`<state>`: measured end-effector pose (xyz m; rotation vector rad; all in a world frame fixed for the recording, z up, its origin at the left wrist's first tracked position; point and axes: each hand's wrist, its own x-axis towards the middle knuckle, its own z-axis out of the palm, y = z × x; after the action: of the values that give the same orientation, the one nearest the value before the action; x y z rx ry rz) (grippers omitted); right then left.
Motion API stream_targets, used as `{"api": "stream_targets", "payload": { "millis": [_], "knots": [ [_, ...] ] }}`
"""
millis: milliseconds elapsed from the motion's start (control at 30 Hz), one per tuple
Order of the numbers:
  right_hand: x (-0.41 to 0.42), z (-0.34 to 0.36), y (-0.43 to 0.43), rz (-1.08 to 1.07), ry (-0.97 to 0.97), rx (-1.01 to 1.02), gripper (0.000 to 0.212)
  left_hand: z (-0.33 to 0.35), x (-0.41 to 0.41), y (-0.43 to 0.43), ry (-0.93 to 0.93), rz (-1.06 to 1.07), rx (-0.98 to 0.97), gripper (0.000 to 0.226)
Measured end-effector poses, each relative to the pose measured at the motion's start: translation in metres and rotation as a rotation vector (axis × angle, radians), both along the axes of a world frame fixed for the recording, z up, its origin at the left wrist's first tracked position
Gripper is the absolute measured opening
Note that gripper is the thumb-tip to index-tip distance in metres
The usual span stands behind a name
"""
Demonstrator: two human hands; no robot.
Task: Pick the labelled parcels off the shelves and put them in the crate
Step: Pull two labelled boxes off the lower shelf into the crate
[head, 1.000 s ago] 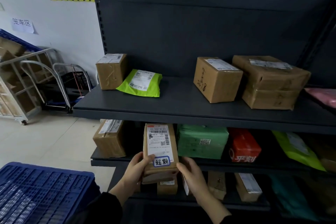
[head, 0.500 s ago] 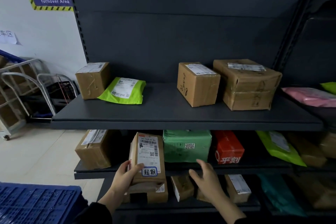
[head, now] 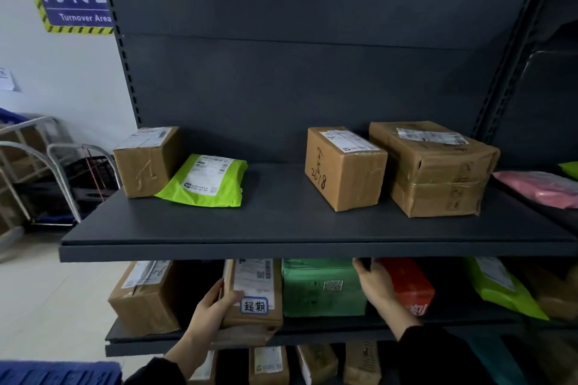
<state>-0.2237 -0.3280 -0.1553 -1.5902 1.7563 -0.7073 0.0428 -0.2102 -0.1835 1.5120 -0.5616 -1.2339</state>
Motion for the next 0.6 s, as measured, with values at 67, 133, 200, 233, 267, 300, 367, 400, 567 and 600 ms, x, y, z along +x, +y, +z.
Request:
{"api": "stream_targets", "payload": {
  "millis": [67, 133, 200, 233, 267, 300, 367, 400, 567, 600],
  "knots": [
    [0.002, -0.009, 0.004, -0.033, -0.03, -0.034, 0.054, 0.001, 0.001, 0.006, 0.006, -0.003, 0.034, 0.069],
    [0.002, -0.016, 0.013, -0.055, -0.061, -0.077, 0.043, -0.003, 0.002, 0.014, 0.026, -0.024, 0.05, 0.062],
    [0.0, -0.019, 0.025, -0.059, -0.096, -0.112, 0.038, -0.004, -0.003, 0.025, 0.04, -0.025, 0.039, 0.038],
    [-0.001, -0.018, 0.032, -0.06, -0.112, -0.111, 0.039, -0.005, -0.006, 0.031, 0.046, -0.025, 0.036, 0.027],
    [-0.003, -0.018, 0.038, -0.053, -0.124, -0.112, 0.041, -0.007, -0.009, 0.036, 0.058, -0.019, 0.034, 0.02],
    [-0.005, -0.019, 0.044, -0.042, -0.132, -0.107, 0.043, -0.008, -0.012, 0.042, 0.068, -0.014, 0.042, 0.015],
    [-0.012, -0.02, 0.057, -0.015, -0.134, -0.094, 0.051, -0.009, -0.019, 0.057, 0.095, 0.007, 0.049, 0.013],
    [-0.017, -0.021, 0.064, -0.004, -0.139, -0.093, 0.054, -0.011, -0.023, 0.064, 0.099, 0.023, 0.06, 0.015],
    [-0.043, -0.026, 0.101, 0.051, -0.139, -0.124, 0.053, -0.019, -0.045, 0.103, 0.099, 0.051, 0.062, 0.02],
    [-0.048, -0.026, 0.11, 0.062, -0.132, -0.13, 0.051, -0.02, -0.049, 0.11, 0.102, 0.047, 0.06, 0.019]
  ]
}}
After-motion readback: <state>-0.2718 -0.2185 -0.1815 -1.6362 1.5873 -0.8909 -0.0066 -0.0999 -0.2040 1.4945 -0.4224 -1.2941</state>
